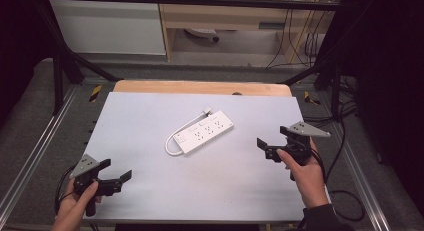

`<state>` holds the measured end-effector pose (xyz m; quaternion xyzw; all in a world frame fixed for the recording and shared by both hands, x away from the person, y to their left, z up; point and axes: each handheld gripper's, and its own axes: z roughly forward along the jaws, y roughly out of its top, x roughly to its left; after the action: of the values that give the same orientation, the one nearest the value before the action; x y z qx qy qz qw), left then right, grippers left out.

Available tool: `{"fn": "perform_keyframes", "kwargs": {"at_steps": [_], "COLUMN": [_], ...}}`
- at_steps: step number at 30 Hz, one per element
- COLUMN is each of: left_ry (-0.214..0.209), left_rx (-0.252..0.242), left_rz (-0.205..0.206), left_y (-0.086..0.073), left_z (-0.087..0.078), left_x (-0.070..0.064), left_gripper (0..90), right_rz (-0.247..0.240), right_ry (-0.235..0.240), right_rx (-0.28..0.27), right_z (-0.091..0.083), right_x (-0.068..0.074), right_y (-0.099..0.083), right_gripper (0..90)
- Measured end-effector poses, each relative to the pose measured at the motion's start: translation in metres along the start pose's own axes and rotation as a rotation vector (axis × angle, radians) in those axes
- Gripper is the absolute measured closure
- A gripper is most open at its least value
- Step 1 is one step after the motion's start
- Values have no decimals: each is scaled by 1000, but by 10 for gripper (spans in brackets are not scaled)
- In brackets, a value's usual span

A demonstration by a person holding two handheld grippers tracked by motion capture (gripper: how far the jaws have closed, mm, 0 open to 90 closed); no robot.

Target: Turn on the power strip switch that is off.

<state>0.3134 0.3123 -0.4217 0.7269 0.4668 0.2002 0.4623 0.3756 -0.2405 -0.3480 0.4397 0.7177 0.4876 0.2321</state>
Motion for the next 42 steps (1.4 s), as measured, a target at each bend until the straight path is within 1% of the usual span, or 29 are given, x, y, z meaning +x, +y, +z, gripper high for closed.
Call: {"fn": "perform_keyframes", "kwargs": {"at_steps": [8, 10, 14, 17, 19, 24, 36, 38, 42], "left_ry": [1, -3, -9, -9, -4, -7, -2, -2, -1], "left_rx": [3, 2, 14, 15, 16, 17, 18, 19, 19], "left_rz": [-3, -3, 3, -1, -3, -7, -12, -12, -12], "left_y": [0, 0, 0, 0, 0, 0, 0, 0, 0], "left_z": [0, 1, 2, 2, 2, 2, 1, 1, 1], "left_x": [0, 0, -2, -2, -2, -2, -1, -1, -1], "left_gripper": [68, 68, 68, 68, 68, 68, 68, 68, 68], "right_rz": [-9, -16, -4, -6, -6, -13, -44, -41, -58], "right_ry": [-4, -17, -18, -18, -12, -11, 12, 14, 19], "right_rx": [2, -3, -11, -8, -10, -10, -2, 0, 4], "right_z": [4, 4, 5, 8, 10, 13, 24, 25, 30], "right_x": [1, 2, 1, 1, 2, 3, 11, 12, 16], "right_y": [8, 11, 16, 20, 23, 27, 37, 38, 39], "right_gripper": [32, 32, 33, 33, 32, 31, 30, 30, 29]}}
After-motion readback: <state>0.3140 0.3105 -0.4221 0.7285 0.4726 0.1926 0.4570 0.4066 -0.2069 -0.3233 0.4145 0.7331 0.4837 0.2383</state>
